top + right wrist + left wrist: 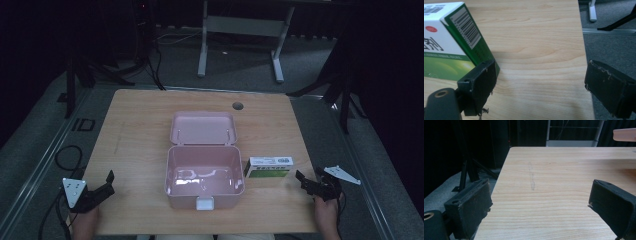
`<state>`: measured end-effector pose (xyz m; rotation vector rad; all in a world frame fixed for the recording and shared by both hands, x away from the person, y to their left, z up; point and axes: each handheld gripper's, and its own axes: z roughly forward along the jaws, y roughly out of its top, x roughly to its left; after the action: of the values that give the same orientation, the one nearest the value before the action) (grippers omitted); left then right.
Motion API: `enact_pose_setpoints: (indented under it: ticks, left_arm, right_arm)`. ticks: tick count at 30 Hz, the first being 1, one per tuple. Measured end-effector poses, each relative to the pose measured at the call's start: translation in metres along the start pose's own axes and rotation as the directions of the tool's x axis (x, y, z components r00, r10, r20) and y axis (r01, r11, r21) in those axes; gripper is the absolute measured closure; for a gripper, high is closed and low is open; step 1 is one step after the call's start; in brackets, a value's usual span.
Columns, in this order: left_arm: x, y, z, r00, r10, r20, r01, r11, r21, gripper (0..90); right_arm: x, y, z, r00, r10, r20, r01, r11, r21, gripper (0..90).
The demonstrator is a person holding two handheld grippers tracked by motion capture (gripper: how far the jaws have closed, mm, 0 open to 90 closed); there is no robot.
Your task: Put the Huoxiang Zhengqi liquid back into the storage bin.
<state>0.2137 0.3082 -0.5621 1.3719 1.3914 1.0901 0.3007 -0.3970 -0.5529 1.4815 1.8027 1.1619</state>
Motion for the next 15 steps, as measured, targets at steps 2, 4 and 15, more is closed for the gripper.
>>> enact_pose_setpoints:
  ticks: [2,4,15]
  left_arm:
    - [0.0002,0.0001,0.0001,1.0,-0.001,-0.001,0.001,1.0,0.001,4.6]
    - [0.0001,0.0001,0.0002,1.0,0.001,0.0,-0.001,1.0,0.003,4.6]
    - [0.0011,0.0003,0.0006,0.9999,-0.001,0.017,0.001,1.0,0.006,4.6]
  right_arm:
    - [-0.0004,0.0006,0.0013,1.0,0.002,-0.008,-0.001,1.0,0.011,10.4]
    - [-0.0003,0.0008,0.0014,0.9999,-0.002,-0.014,0.002,1.0,0.015,10.4]
    - [0.0039,0.0048,0.0035,0.9842,-0.078,-0.159,0.099,0.987,0.13,10.4]
